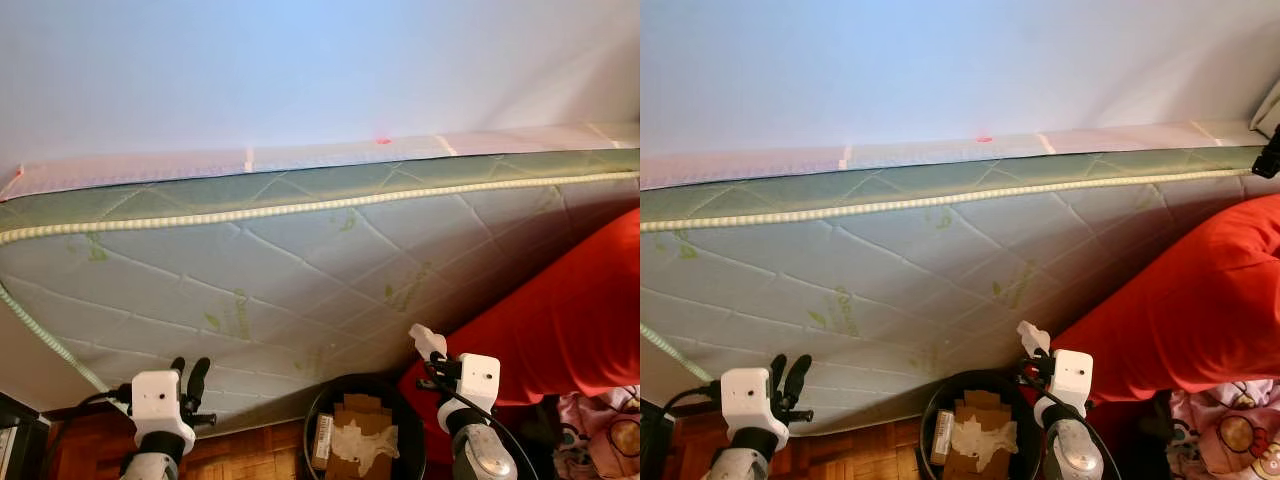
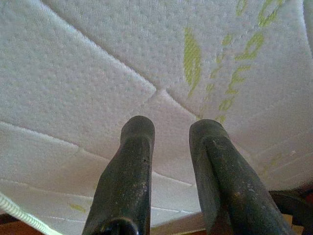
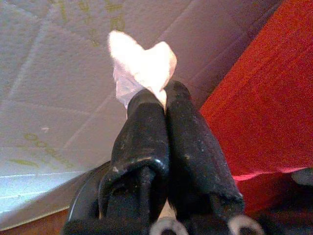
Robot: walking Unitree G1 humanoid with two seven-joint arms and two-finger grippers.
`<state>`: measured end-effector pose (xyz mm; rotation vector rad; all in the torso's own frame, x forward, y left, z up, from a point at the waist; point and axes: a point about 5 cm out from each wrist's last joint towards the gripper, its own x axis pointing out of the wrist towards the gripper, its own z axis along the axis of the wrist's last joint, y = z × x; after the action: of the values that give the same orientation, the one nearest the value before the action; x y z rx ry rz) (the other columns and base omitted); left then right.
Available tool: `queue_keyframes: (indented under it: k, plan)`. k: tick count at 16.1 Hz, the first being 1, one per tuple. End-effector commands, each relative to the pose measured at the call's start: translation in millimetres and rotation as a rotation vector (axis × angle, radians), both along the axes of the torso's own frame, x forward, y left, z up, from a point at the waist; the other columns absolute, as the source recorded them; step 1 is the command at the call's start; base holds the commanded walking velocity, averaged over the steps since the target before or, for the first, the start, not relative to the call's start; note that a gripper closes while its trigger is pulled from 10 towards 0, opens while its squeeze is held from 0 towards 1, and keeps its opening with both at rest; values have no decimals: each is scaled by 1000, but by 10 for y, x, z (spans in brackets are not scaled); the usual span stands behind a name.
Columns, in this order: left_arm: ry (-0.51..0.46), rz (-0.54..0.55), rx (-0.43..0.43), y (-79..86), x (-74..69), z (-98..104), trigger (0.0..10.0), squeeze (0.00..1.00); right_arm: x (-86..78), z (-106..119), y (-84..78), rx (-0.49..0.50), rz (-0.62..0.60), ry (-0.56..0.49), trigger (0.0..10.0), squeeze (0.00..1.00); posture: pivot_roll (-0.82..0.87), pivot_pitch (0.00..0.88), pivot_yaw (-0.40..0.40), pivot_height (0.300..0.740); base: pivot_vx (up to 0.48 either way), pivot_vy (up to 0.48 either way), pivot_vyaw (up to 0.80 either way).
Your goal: Clean up the room
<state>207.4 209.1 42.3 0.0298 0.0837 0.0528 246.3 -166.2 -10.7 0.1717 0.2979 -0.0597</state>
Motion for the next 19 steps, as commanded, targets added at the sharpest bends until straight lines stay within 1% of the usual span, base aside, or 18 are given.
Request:
queue_keyframes:
  k: [1,3,5,7,8,10,11,12,14,16,18,19]
  plan:
    - [14,-31,13,-45,10,-3,10000,0,-7,4,-31,-11,-11,4,10000,0,165,136,-102,740,0,0,0]
    - [16,-60,17,-86,45,28,10000,0,6,18,-24,-11,-23,-8,10000,0,179,130,-76,740,0,0,0]
    - [17,-61,18,-67,85,59,10000,0,18,18,36,2,-30,-11,10000,0,182,116,-49,740,0,0,0]
    - [9,-56,13,-28,163,110,10000,0,44,28,143,18,-24,-16,10000,0,175,97,-28,740,0,0,0]
    - [7,-55,10,-24,176,117,10000,0,52,35,152,21,-24,-19,10000,0,172,96,-27,740,0,0,0]
    - [8,-52,10,-13,194,128,10000,0,70,59,131,17,-27,-30,10000,0,166,101,-24,740,0,0,0]
    - [8,-50,9,-12,203,139,10000,0,79,56,70,1,-37,-22,10000,0,168,110,-25,740,0,0,0]
    - [7,-50,8,-14,204,142,10000,0,81,46,54,-8,-34,-10,10000,0,169,115,-27,740,0,0,0]
    - [7,-45,3,-21,198,145,10000,0,78,21,33,-19,-32,12,10000,0,176,123,-33,725,0,0,0]
    - [8,-36,-3,-33,173,141,10000,0,75,12,71,-22,-9,17,10000,0,180,129,-44,695,0,0,0]
    - [8,-31,-8,-45,160,136,10000,0,84,25,93,-21,3,8,10000,0,182,132,-49,677,0,0,0]
    - [10,-31,-10,-54,152,133,10000,0,92,52,96,-18,5,-16,10000,0,178,135,-51,677,0,0,0]
